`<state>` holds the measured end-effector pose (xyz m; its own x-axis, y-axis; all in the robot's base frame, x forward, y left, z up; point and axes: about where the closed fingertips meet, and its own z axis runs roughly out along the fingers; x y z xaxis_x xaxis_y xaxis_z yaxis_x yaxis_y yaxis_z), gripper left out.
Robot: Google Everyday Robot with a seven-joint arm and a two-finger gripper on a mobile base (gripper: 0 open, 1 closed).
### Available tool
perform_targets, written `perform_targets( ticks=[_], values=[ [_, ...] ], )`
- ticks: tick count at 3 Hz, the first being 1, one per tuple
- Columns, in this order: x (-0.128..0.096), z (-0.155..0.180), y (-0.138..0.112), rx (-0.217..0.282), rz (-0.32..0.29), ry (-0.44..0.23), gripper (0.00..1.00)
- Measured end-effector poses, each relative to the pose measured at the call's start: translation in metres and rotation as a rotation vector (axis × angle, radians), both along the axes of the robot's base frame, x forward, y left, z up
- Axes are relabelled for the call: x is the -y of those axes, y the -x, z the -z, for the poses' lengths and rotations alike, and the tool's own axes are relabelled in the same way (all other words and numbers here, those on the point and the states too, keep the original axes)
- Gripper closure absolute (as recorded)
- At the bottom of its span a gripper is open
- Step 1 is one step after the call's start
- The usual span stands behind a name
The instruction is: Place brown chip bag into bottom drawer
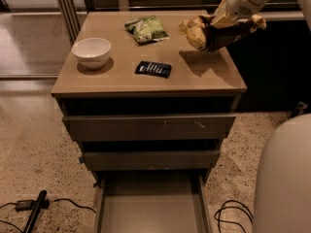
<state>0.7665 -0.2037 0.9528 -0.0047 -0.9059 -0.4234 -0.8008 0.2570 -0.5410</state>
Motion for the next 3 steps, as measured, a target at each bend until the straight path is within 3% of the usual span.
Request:
perform_targets(
  ticks=[1,2,3],
  values=[
    [0.01,-0.026,0.027,0.051,-0.017,-0.038,1.0],
    [0.019,-0.033,0.067,0.055,-0.027,-0.059,1.0],
    [0.033,-0.031,0.109,0.04,0.0,-0.055,1.0]
  ],
)
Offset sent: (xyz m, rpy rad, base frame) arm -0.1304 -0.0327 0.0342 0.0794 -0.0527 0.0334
